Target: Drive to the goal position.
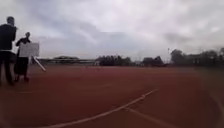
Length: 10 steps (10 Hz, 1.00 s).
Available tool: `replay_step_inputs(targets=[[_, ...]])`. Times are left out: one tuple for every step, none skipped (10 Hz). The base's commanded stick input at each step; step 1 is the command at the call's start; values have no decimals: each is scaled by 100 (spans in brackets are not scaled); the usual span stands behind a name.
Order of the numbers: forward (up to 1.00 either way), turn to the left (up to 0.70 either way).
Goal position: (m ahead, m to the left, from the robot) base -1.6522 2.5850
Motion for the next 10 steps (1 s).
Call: replay_step_inputs(targets=[[70,0],[70,0],[70,0],[70,0],[70,0],[70,0],[70,0],[70,0],[70,0],[70,0]])
